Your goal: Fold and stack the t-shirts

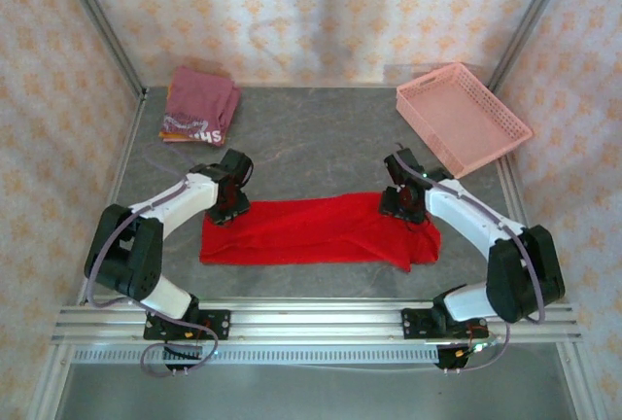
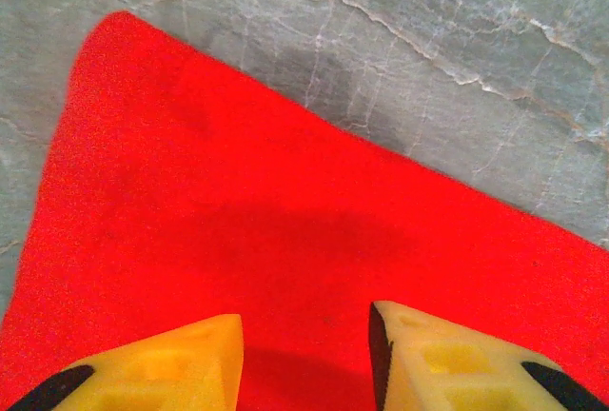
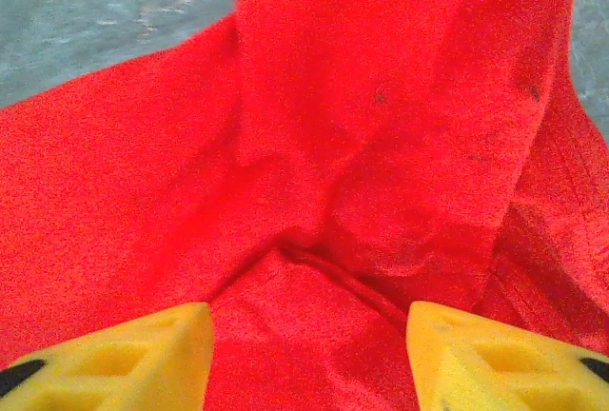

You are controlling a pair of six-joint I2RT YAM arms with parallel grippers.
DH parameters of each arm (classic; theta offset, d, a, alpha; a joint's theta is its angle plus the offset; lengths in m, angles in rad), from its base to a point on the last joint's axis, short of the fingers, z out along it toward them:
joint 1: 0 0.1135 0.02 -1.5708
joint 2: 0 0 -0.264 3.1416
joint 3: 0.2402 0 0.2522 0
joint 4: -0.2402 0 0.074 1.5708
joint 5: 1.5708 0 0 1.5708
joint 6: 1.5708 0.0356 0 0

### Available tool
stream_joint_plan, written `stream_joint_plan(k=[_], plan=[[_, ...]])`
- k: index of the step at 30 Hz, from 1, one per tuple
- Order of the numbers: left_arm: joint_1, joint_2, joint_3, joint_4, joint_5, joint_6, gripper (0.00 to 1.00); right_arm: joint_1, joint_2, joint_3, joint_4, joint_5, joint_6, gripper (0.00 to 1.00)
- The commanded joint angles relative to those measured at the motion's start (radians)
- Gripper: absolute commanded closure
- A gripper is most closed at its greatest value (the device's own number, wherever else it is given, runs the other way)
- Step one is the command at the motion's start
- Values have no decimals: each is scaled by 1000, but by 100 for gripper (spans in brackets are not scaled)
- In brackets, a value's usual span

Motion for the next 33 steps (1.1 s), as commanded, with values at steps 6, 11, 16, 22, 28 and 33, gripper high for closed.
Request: stream_joint_plan(k=[6, 11, 16, 22, 28, 33], plan=[[-3, 27, -82, 61, -8, -22, 64, 0, 106, -38, 41, -90, 2, 60], [-3, 28, -89, 69, -10, -22, 64, -2, 116, -59, 61, -101, -4, 76], [-3, 25, -80, 61, -11, -18, 65, -2, 77, -41, 51, -87, -25, 100], [-3, 8, -74, 42, -20, -17, 65, -12, -37, -35, -73, 49, 31, 57], [-3, -6, -64, 37, -16, -15, 65, -55, -142, -165, -75, 4, 78, 53], [-3, 2, -52, 36, -16, -11, 65, -55, -123, -223, 12, -155, 97, 62]])
